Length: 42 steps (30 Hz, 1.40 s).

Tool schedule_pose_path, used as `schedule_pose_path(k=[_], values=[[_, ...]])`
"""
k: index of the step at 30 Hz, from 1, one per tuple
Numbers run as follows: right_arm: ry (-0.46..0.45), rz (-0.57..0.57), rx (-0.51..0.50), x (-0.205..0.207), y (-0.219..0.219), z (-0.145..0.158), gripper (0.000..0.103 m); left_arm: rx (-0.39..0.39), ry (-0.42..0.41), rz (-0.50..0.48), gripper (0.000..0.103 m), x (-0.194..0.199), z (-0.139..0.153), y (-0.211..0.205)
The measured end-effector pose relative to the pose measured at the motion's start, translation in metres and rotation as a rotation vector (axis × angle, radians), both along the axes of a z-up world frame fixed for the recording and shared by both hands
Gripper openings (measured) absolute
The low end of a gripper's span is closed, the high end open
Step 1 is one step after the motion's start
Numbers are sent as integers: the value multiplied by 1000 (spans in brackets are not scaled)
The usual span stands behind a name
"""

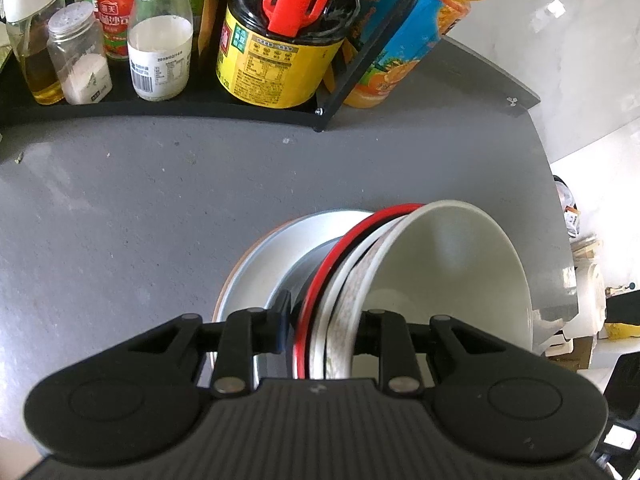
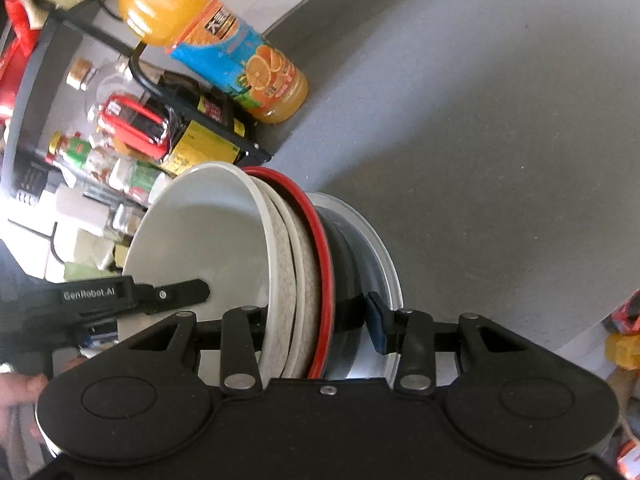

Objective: Organize plates and bowls
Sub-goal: 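Lower the bowl stack with both grippers onto the 'BAKERY' plate, then open both grippers and lift them off the bowl stack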

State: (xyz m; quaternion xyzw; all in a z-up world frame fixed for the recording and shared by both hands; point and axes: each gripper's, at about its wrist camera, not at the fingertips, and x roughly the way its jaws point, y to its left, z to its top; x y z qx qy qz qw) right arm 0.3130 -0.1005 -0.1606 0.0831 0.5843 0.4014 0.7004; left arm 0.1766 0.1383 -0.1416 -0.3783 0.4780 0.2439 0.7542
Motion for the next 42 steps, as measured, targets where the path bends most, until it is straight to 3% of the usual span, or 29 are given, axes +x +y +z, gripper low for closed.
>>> schedule_pose_path(k=[8,10,13,18,23,27,33,42], values=[[1,12,31,0,-1,9,50,29,-13,14,29,2,9,1],[-13,-2,54,0,-9,18,61,32,-19,16,32,3,13,3],[-78,-23,69,-2,-24,36,69,53,-41,17,41,2,25,1],[-151,-81,81,-7,-55,55,75,118,-64,-1,67,1,49,-13],[-187,-137,101,-17,-80,67,82,180,-66,-16,72,-9,68,-37],[-226,-174,107,-30,-95,77,90,214,-79,-38,82,-18,79,-56],[-325,-255,105,-48,-123,93,97,261,-93,-100,84,-23,92,-77],[-399,-347,50,-69,-143,105,103,302,-163,-147,89,-27,108,-90]])
